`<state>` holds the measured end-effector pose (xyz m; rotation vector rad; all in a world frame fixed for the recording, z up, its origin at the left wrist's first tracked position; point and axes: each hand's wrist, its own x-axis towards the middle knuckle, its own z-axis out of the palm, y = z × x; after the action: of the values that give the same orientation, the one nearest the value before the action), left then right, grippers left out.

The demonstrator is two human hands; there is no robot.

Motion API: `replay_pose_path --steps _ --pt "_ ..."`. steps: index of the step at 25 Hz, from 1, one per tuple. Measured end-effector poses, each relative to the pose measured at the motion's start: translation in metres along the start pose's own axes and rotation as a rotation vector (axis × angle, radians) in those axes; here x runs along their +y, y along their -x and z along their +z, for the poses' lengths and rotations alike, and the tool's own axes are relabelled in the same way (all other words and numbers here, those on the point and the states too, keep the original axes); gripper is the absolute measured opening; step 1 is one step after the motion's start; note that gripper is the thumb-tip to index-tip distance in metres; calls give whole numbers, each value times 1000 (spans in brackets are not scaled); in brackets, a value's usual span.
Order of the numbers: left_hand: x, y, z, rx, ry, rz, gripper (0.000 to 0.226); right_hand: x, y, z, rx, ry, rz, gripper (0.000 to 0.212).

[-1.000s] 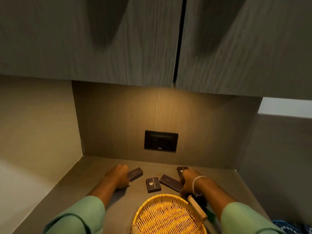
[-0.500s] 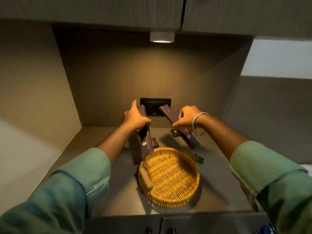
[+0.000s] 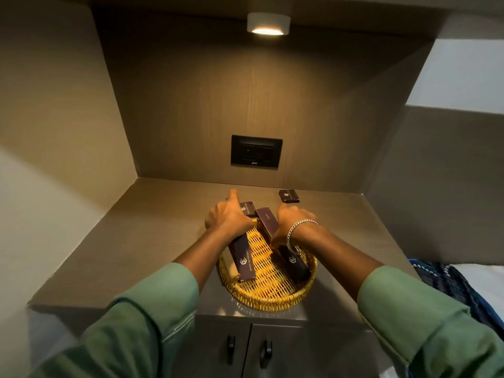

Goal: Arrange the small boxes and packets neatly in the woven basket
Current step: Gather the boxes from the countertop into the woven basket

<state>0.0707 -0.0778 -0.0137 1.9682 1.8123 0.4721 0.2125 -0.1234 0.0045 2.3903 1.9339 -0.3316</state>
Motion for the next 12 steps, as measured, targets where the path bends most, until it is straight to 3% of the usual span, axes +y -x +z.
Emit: replay_pose_path --steps 6,12 --pt "-9 2 4 -9 -107 68 75 6 -7 7 89 76 -31 73" --pt "-12 12 15 116 -197 62 73 15 -3 12 142 115 -75 37"
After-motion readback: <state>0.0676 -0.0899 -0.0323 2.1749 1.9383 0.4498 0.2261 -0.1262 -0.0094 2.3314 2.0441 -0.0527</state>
